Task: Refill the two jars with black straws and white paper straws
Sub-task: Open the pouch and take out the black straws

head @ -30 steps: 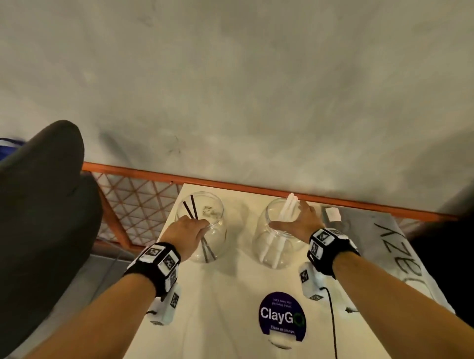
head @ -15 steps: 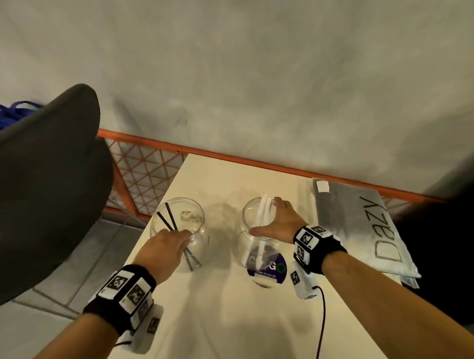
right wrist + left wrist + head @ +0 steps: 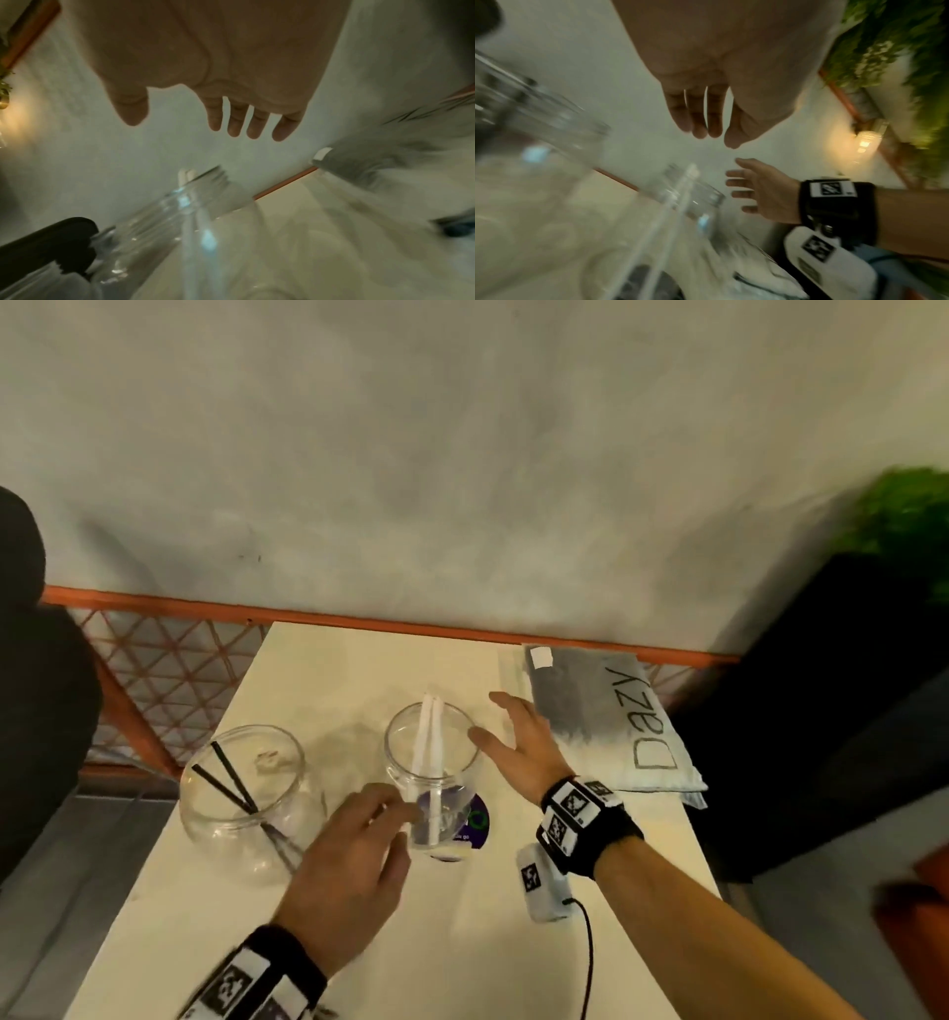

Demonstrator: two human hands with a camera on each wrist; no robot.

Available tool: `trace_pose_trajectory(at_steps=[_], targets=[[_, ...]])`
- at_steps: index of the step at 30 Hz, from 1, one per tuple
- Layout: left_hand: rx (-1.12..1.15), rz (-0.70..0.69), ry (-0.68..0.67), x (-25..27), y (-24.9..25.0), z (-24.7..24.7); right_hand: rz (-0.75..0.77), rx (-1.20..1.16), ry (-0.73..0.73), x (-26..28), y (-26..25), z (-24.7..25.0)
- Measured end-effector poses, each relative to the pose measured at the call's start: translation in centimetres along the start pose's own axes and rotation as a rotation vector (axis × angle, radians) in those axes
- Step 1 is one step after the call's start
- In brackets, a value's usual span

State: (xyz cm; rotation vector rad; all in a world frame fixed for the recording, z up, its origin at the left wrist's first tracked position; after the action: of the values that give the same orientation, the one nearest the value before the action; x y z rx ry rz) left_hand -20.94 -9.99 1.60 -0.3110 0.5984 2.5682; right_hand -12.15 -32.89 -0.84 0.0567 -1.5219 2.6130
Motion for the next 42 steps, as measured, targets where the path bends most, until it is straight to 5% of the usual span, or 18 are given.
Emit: trace_pose_trajectory(at_steps=[8,17,23,29,35,42], targets=[[0.121,-0.139,-0.270,-3.7,7.9,-9.4,-0.160,0.340,0.125,5.9,10.9,9.9],[-0.100,0.126,-0.465,-13.3,9.1,-20.2,-0.147,0.664,0.040,2.4,19.3,16.6],[-0.187,0.149,-0.569,-15.0,9.3,-25.2,-0.059,0.800,-0.052,-0.9,22.3,17.0],[-0.093,0.158,-0.427,-15.8,9.3,-25.7,0.025,0.894,-0.036,-1.3,22.8,17.3],[-0.019,0.075,-0.107,-17.2,9.7,-21.9,0.245,0.799,0.140,-0.4,21.2,19.6],[0.049,0.019,0.181,-20.8,12.5,-11.8,0.345,0.679,0.442,-0.4,10.5,25.6]])
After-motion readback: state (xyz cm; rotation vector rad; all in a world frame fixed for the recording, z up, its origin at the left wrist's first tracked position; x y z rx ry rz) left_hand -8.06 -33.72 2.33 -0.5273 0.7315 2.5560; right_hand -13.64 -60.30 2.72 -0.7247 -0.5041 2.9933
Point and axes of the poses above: each hand's wrist, its own x-axis away from the middle knuckle, its own z-axis out of the back of the hand, y = z × x, the point moved 3 cm from there along -x, towards the middle knuckle, and after that the axes turned 13 degrees about -x, right-handed, at the moved point
